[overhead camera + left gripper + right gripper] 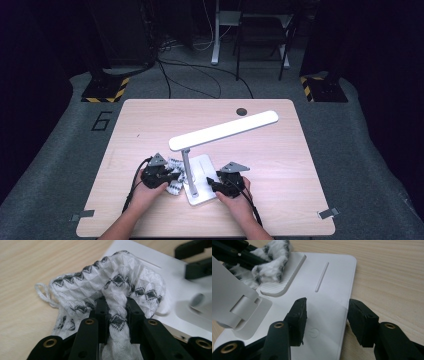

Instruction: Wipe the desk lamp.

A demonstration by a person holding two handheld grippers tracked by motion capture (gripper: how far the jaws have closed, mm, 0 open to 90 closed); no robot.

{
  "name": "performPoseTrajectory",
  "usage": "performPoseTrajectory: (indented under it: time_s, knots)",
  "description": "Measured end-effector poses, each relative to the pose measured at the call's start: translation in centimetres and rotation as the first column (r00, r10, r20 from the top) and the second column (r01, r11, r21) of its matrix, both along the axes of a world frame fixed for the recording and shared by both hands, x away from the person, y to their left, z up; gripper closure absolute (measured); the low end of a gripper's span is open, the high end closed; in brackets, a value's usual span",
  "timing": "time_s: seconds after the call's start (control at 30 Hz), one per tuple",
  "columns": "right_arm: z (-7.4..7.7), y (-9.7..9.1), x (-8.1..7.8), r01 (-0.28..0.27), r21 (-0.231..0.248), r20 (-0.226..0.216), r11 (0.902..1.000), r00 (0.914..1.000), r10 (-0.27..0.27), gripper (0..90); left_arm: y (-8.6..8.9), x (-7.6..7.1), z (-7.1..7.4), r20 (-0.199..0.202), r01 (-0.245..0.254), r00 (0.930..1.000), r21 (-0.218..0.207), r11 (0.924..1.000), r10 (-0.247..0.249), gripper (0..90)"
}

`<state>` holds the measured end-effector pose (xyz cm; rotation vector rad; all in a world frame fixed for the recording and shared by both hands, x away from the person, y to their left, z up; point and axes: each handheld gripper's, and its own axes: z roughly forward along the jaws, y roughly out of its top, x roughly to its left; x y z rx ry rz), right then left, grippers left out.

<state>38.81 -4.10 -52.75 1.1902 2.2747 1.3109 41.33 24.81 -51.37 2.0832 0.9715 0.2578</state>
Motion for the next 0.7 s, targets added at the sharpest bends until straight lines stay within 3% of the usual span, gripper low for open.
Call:
performPoseTrajectory:
  time_s: [0.03, 0.1, 0.3, 0.47, 0.6, 0.7]
  knots:
    - [0.0, 0.0, 0.0, 0.0, 0.0, 0.0, 1.0, 1.0, 0.0, 49.2, 0.2, 0.5, -0.1, 0.017, -0.018, 0.9997, 0.0, 0.9998, 0.018, 75.3]
    - [0.0, 0.1, 0.0, 0.001, 0.001, 0.001, 1.0, 1.0, -0.001, 49.1, 0.3, 1.2, -0.1, 0.001, -0.044, 0.999, -0.016, 0.9989, 0.044, 75.3]
    - [0.1, 0.4, -0.2, 0.001, -0.004, 0.004, 1.0, 1.0, -0.001, 49.2, 0.2, 2.6, -0.1, 0.014, -0.076, 0.997, -0.002, 0.9971, 0.076, 75.4]
    - [0.0, 0.4, -0.2, -0.008, -0.013, 0.013, 0.9999, 0.9999, 0.008, 49.3, 0.3, 3.6, -0.3, 0.017, -0.124, 0.9921, -0.022, 0.9921, 0.124, 75.1]
    - [0.1, 0.4, -0.2, -0.008, -0.013, 0.011, 0.9999, 0.9999, 0.008, 49.4, 0.5, 3.9, -0.6, 0.014, -0.132, 0.991, -0.044, 0.9903, 0.133, 75.6]
    - [0.0, 0.4, -0.2, -0.006, -0.011, 0.014, 0.9999, 0.9999, 0.006, 49.4, 0.5, 3.5, -0.5, 0.012, -0.113, 0.9935, -0.028, 0.9932, 0.113, 76.1]
